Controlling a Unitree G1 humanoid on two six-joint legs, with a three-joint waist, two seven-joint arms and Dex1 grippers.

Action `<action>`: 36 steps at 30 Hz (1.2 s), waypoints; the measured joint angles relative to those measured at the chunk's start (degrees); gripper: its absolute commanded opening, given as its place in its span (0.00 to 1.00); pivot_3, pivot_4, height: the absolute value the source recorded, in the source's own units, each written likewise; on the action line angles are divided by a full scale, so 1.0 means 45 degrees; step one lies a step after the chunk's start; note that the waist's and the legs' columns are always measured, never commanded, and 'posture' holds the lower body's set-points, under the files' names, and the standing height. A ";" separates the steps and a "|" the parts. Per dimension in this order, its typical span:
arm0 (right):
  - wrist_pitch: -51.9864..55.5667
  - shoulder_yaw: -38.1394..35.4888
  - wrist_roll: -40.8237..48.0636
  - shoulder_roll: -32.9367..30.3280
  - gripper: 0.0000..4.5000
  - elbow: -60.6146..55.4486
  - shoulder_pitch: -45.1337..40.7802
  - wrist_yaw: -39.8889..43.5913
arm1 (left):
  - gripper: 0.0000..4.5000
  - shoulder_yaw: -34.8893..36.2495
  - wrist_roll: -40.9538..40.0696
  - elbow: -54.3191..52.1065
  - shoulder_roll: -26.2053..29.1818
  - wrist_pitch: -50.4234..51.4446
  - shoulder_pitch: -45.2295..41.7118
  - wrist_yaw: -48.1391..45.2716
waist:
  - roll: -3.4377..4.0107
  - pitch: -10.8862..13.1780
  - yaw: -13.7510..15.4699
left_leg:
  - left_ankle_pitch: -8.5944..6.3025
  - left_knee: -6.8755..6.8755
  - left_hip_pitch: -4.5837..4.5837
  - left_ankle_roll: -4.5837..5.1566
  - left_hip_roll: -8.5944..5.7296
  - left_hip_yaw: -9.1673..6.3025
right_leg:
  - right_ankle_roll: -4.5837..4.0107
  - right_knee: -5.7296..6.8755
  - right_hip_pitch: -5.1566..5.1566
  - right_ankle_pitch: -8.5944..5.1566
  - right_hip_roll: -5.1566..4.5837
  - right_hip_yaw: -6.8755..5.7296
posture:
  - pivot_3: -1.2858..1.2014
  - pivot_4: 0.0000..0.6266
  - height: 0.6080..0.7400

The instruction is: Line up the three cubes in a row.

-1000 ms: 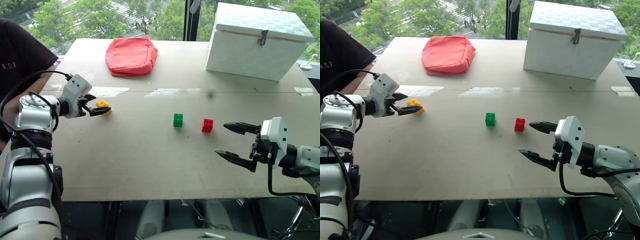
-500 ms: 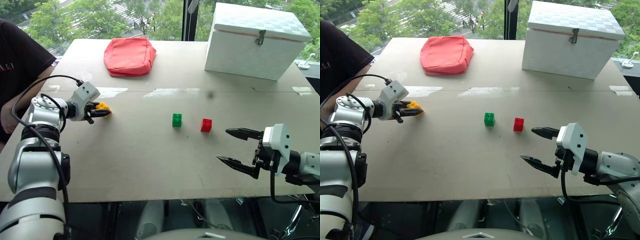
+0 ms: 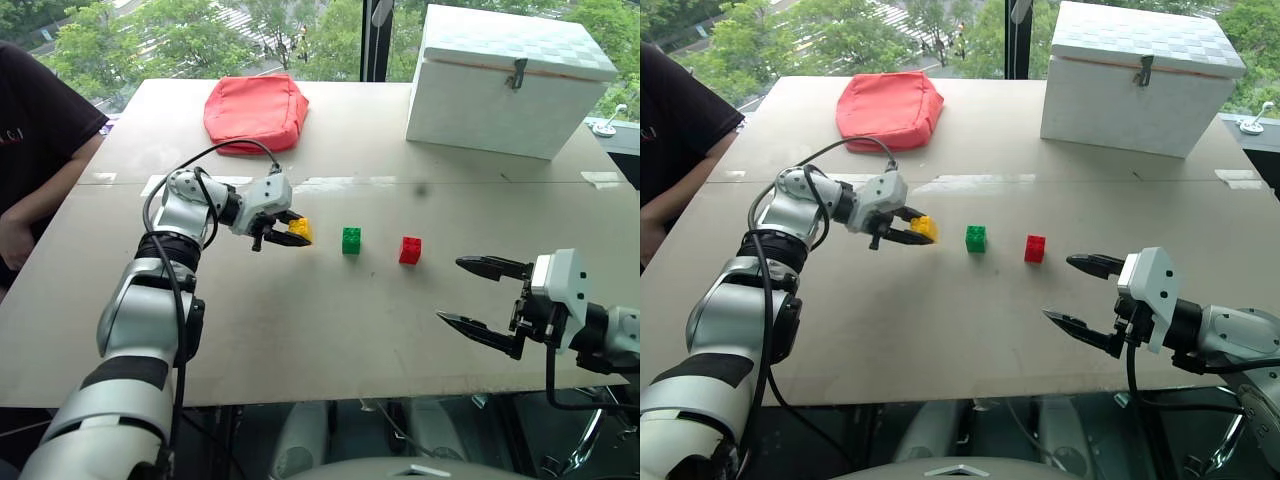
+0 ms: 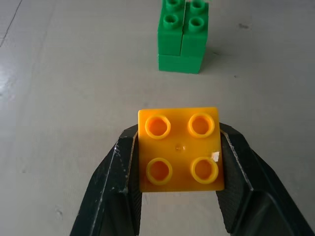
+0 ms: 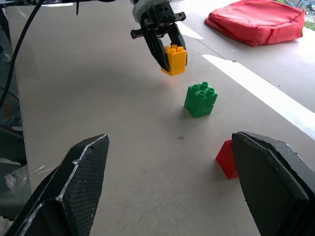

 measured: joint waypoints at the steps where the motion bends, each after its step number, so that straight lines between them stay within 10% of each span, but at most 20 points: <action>1: 0.0001 -0.0030 0.0000 -0.0040 0.91 -0.0006 0.0018 -0.0002 | 0.38 -0.0118 0.0146 0.0270 -0.0057 -0.0299 -0.0079 -0.0033 | 0.0000 0.0000 0.0024 | 0.0000 0.0000 -0.0002 0.0000 0.0001 -0.0003 | 0.0002 0.0000 0.0000 -0.0001 0.0001 -0.0002 | 0.52 0.24 1.00; 21: 0.0104 -0.0510 0.0096 -0.0191 0.91 -0.0324 0.0427 -0.0226 | 0.38 -0.0261 0.1213 0.1765 -0.0311 -0.1401 -0.0686 0.0273 | -0.0002 -0.0001 0.0075 | 0.0000 0.0016 -0.0017 0.0001 -0.0002 -0.0012 | 0.0009 -0.0004 0.0001 -0.0002 -0.0008 -0.0006 | 0.52 0.24 1.00; 27: 0.0117 -0.0601 0.0173 -0.0235 0.91 -0.0397 0.0523 -0.0291 | 0.98 -0.0187 0.1395 0.1977 -0.0314 -0.1304 -0.0713 0.0524 | -0.0002 -0.0001 0.0073 | 0.0000 0.0016 -0.0016 0.0000 -0.0002 -0.0011 | 0.0009 -0.0004 0.0002 0.0000 -0.0008 -0.0005 | 0.52 0.24 1.00; 33: 0.0129 -0.0806 0.0169 -0.0325 0.91 -0.0456 0.0712 -0.0309 | 0.98 0.0679 0.0399 0.1301 0.0171 -0.0156 -0.0563 -0.0247 | -0.0001 -0.0001 0.0047 | 0.0000 0.0016 -0.0015 0.0000 0.0003 -0.0011 | 0.0008 -0.0004 0.0001 0.0000 -0.0007 -0.0005 | 0.52 0.24 1.00; 36: 0.0129 -0.1525 0.0150 -0.0632 0.91 -0.0275 0.1276 -0.0004 | 0.98 0.2001 -0.1079 -0.2643 0.1060 0.2172 0.1882 0.0020 | 0.0016 -0.0010 -0.0029 | -0.0002 -0.0003 0.0018 0.0000 0.0022 -0.0030 | 0.0003 0.0004 0.0002 0.0003 -0.0015 0.0045 | 0.52 0.24 1.00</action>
